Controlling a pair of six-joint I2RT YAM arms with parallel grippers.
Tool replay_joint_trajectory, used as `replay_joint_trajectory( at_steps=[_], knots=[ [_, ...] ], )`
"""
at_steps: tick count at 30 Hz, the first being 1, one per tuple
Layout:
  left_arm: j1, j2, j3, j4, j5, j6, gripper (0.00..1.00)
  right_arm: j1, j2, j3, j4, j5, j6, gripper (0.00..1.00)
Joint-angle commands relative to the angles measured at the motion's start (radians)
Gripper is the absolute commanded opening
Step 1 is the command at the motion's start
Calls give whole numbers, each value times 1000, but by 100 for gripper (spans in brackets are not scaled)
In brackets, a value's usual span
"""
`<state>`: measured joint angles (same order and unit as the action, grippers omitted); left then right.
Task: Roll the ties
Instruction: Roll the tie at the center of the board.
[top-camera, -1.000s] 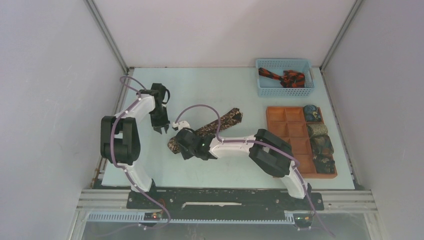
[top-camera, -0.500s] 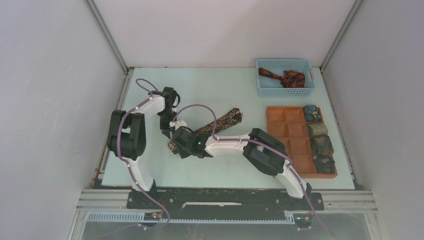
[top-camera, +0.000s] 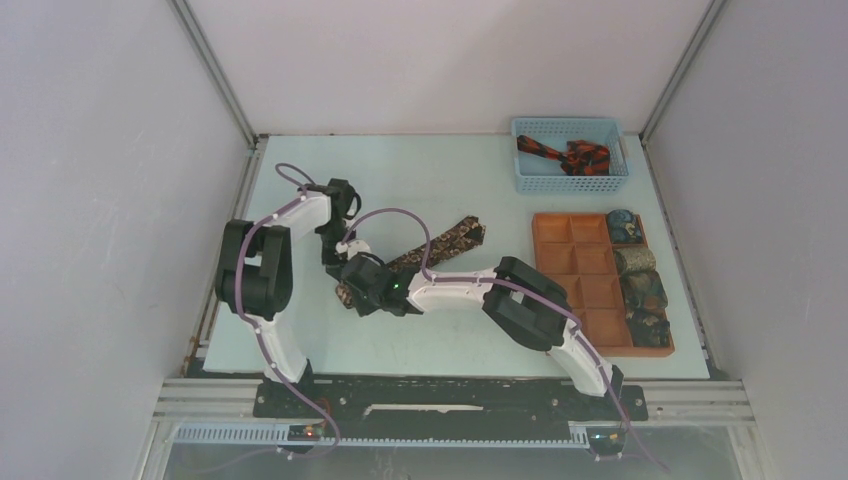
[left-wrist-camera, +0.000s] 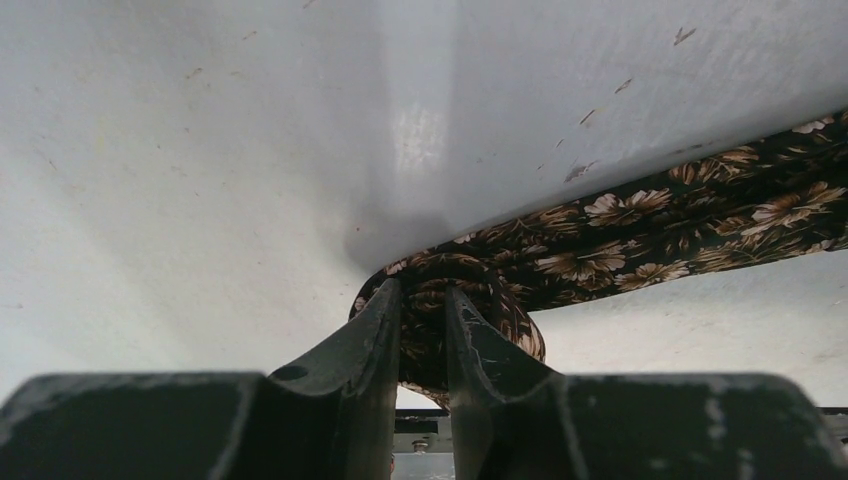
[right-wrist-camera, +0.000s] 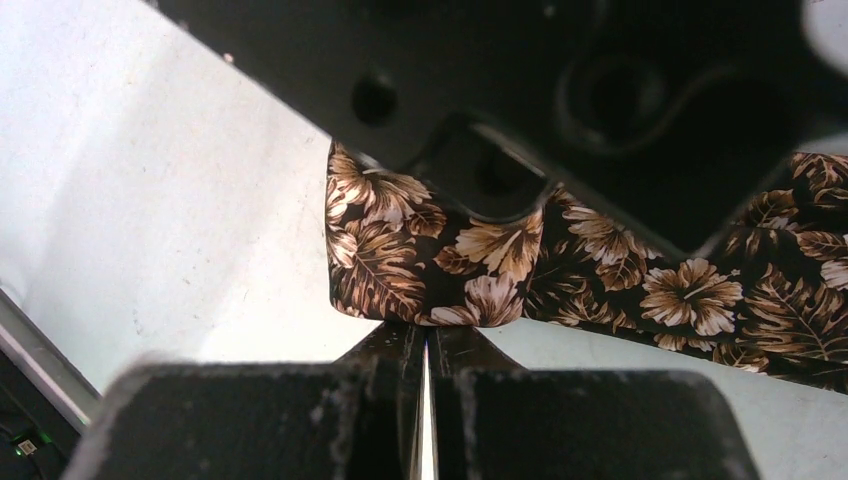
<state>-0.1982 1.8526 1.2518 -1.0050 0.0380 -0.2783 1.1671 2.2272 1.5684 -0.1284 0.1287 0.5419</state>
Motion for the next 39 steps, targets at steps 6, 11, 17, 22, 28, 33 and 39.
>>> replay_joint_trajectory(
  at_steps=[6,11,17,22,28,33,39],
  knots=[
    [-7,-28,129,-75,-118,-15,34,11,-112,-41,-16,38,-53,0],
    [13,-88,181,-77,-211,-40,49,5,-258,-96,-43,36,-97,0],
    [65,-288,82,-7,-269,-110,63,-47,-340,-88,-72,-88,-107,0],
    [69,-533,-111,102,-301,-247,64,-118,-283,-9,-79,-310,-87,0],
    [69,-751,-343,179,-230,-342,62,-202,-163,117,-108,-542,-44,2],
    [67,-904,-499,240,-180,-445,64,-214,-69,209,-146,-615,-43,3],
    [66,-1007,-588,261,-179,-492,67,-217,40,315,-188,-661,-30,2]
  ],
)
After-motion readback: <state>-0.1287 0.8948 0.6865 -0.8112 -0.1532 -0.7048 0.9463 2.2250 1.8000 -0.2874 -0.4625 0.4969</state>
